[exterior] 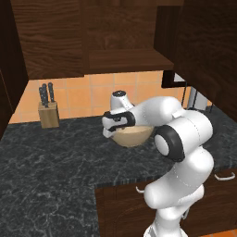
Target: Open the cabinet, pick up the bread from the cabinet and place it in the basket. Then move the basket to the dining counter.
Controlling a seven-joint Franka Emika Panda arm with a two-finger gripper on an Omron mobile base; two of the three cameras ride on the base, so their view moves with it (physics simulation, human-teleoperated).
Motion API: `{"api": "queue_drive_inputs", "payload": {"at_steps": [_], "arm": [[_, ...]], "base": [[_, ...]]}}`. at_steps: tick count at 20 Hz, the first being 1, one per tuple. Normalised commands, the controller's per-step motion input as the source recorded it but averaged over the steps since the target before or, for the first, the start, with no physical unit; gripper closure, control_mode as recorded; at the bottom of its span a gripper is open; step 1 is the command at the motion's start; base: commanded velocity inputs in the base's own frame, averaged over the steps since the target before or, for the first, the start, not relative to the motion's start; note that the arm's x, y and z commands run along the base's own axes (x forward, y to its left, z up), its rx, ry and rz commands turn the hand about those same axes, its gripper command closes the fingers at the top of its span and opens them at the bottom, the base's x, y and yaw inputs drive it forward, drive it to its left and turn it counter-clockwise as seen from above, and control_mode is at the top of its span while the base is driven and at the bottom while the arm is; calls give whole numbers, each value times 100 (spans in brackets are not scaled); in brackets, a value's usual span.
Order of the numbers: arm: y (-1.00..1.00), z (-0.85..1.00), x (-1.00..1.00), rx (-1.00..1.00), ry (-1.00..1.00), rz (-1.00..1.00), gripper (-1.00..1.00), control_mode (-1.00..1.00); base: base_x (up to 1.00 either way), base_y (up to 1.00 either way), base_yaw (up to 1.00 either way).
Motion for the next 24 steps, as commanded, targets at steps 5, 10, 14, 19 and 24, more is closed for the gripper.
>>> {"api": "queue_drive_inputs", "payload": {"at_steps": [5, 10, 14, 19, 24], "arm": [[-1, -27, 4, 0, 0, 3, -100, -100], [-8, -14, -4, 0, 0, 0, 100, -100], [0, -11, -3, 0, 0, 0, 100, -100], [-1, -14, -3, 0, 0, 0, 100, -100], [0, -7, -4, 0, 0, 0, 100, -100]], "base": [[0, 0, 0], [0, 0, 0], [0, 0, 0], [0, 0, 0], [0, 0, 0]]}}
